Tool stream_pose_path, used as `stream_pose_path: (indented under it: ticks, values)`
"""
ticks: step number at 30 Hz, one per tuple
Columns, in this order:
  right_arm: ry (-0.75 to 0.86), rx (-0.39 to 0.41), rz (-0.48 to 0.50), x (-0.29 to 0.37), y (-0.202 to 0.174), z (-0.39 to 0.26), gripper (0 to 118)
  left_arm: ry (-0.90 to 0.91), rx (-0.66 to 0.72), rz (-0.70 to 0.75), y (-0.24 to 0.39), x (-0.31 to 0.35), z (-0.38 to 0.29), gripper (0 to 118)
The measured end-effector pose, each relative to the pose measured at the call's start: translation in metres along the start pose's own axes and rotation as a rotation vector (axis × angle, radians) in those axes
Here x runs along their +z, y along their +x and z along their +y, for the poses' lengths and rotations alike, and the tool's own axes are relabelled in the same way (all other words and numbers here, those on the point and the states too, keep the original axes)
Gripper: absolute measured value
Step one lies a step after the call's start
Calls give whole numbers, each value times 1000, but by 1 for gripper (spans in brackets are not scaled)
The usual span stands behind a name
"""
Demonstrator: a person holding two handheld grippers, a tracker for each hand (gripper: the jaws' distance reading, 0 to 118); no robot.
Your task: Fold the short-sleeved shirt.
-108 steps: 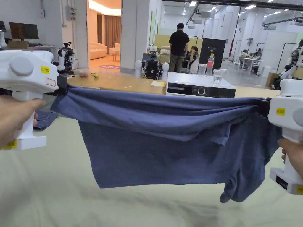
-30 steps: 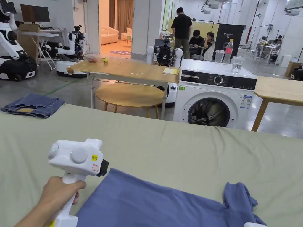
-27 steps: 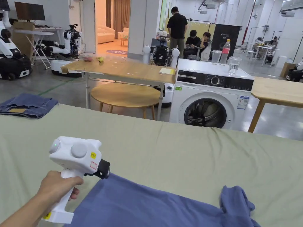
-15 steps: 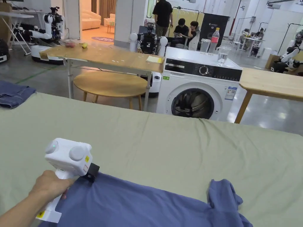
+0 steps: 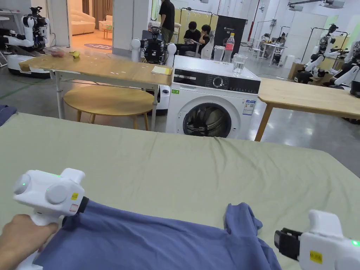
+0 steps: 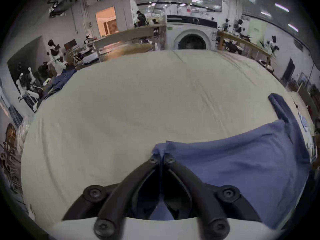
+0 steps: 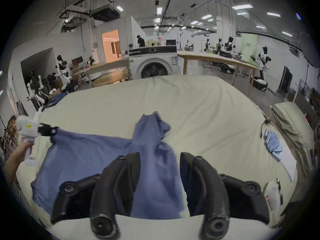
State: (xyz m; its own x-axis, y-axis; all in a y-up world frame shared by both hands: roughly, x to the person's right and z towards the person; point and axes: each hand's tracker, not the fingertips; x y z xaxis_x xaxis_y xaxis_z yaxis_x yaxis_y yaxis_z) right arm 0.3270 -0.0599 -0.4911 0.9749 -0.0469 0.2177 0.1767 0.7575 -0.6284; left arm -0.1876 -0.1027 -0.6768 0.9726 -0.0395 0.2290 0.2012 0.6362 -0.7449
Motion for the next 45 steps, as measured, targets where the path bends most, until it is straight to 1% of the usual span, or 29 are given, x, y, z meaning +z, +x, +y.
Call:
stream_pose_path:
  ticks: [4, 6, 7, 9, 11, 12, 14, 16, 17, 18, 19, 20, 22, 28, 32, 35, 40, 45]
  values:
    - [-144, 54, -18, -56, 15, 23, 49, 46, 51, -5, -12, 43, -17, 0]
    - [-200, 51, -11, -81, 14, 24, 49, 57, 50, 8, -16, 59, -25, 0]
    - [-224, 42, 17, -91, 15, 24, 49, 59, 48, 23, -16, 64, -28, 0]
    - [-274, 11, 34, -113, 13, 19, 49, 56, 43, 25, -19, 71, -35, 0]
    - [-336, -7, 76, -133, 11, 14, 49, 44, 41, 28, -21, 70, -37, 0]
    - [-363, -18, 76, -142, 10, 11, 49, 37, 39, 30, -20, 71, -39, 0]
    - [-420, 0, 60, -155, 7, 2, 49, 32, 28, 35, -18, 70, -41, 0]
    - [-393, 10, 45, -156, 5, -2, 46, 26, 26, 38, -17, 71, -44, 0]
    - [-380, 5, 37, -153, 3, 0, 42, 23, 28, 38, -17, 72, -45, 0]
    - [-367, 7, 16, -152, 2, -1, 33, 22, 32, 38, -18, 69, -44, 0]
    - [-359, 20, 12, -151, 1, -1, 3, 23, 35, 36, -18, 69, -45, 0]
    - [-360, 32, 28, -150, 2, -2, 0, 25, 38, 36, -18, 70, -45, 0]
    - [-356, 40, 44, -141, 4, -1, 0, 26, 49, 31, -20, 73, -45, 0]
    - [-98, 58, 46, -73, 8, 25, 0, 84, 84, 7, -27, 105, -35, 0]
    - [77, 43, 42, -14, 9, 58, 0, 160, 104, 8, -29, 147, -21, 0]
    - [200, 70, 34, 28, 7, 85, 0, 222, 116, 12, -35, 183, -9, 0]
    - [317, 102, 30, 91, -4, 127, 0, 336, 135, 38, -49, 249, 20, 0]
    - [418, 90, 19, 136, -17, 164, 0, 414, 134, 55, -63, 302, 58, 0]
